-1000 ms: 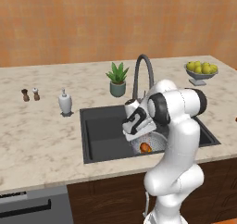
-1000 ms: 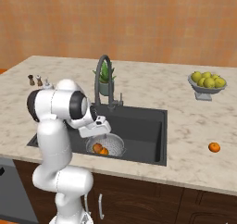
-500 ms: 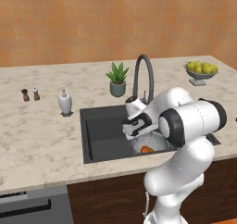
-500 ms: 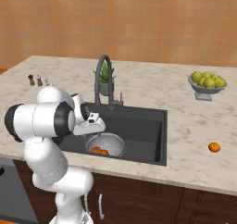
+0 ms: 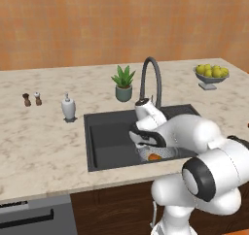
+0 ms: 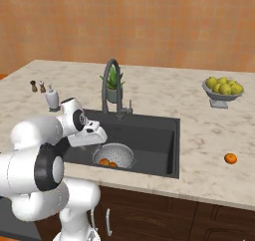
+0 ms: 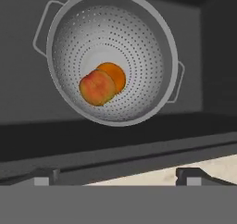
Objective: Put the colander in the sink, put the tangerine, apple, orange in the colander, and turn on the sink faucet and pour water over the colander.
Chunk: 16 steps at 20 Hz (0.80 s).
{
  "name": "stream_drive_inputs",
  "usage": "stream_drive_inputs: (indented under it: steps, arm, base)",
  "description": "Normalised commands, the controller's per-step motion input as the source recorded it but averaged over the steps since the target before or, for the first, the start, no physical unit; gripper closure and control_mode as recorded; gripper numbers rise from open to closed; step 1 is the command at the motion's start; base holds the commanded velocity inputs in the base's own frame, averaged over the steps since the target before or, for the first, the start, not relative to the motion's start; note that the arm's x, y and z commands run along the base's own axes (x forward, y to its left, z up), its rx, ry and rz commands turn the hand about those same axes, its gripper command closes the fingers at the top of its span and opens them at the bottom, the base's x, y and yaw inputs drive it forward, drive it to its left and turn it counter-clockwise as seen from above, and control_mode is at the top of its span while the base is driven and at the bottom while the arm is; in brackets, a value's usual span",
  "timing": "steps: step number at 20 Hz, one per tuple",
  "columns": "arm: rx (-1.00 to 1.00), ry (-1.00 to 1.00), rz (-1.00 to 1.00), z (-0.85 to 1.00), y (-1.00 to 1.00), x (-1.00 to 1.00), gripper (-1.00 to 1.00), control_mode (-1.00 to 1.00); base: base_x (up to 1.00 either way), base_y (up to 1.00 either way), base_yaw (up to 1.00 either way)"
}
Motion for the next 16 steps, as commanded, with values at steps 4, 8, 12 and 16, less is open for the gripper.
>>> stream_drive_inputs:
  steps: [4, 8, 12, 16]
  arm:
    - [0.00, 0.00, -0.01, 0.37, -0.35, -0.75, -1.00, -1.00]
    - [0.02, 0.00, -0.08, 0.34, -0.54, -0.77, -1.00, -1.00]
    - [0.04, 0.00, -0.08, 0.25, -0.62, -0.73, -1.00, -1.00]
    - [0.02, 0.00, -0.09, 0.22, -0.75, -0.58, -1.00, -1.00]
  base:
    - [0.00, 0.00, 0.00]
    - [0.00, 0.00, 0.00]
    - [0.00, 0.00, 0.00]
    - [0.00, 0.00, 0.00]
